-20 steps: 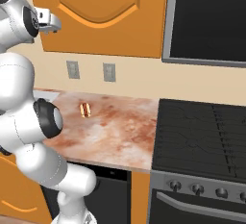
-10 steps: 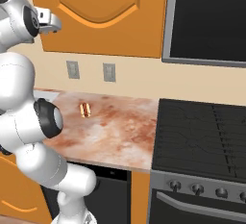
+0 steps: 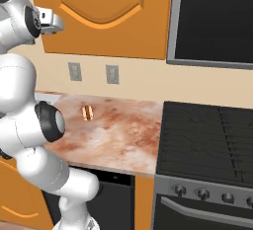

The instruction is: Pick the bar soap and dish brush from the cabinet and place them on the counter.

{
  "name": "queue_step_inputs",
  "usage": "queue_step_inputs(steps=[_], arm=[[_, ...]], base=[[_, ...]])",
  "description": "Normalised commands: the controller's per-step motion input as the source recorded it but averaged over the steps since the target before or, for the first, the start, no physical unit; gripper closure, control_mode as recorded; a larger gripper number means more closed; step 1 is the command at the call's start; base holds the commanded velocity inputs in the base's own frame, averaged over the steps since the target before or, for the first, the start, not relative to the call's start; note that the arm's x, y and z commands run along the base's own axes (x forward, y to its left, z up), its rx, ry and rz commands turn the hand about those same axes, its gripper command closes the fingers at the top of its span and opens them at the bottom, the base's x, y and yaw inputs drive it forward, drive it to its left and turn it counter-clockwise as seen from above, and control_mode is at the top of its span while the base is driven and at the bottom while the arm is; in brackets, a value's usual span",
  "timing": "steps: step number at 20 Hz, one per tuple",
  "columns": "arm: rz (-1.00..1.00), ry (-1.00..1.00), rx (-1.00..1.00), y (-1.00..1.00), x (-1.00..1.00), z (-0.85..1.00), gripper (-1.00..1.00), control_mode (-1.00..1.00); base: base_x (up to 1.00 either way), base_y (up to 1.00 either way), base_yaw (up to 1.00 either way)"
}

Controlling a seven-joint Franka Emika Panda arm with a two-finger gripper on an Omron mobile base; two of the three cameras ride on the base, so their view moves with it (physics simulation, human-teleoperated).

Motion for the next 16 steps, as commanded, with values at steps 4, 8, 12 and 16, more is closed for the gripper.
queue_step_inputs(steps=[4, 8, 12, 16], arm=[[0.0, 0.0, 0.0, 0.04, 0.02, 0.0, 1.0, -1.0], [-0.02, 0.0, -0.01, 0.06, 0.0, 0.0, 1.0, -1.0], [-0.01, 0.0, 0.0, -0.01, -0.12, 0.0, 1.0, -1.0], [0.0, -0.02, 0.0, -0.11, -0.29, 0.0, 1.0, -1.0]], base=[[0.0, 0.0, 0.0], [0.0, 0.0, 0.0], [0.0, 0.0, 0.0], [0.0, 0.0, 0.0]])
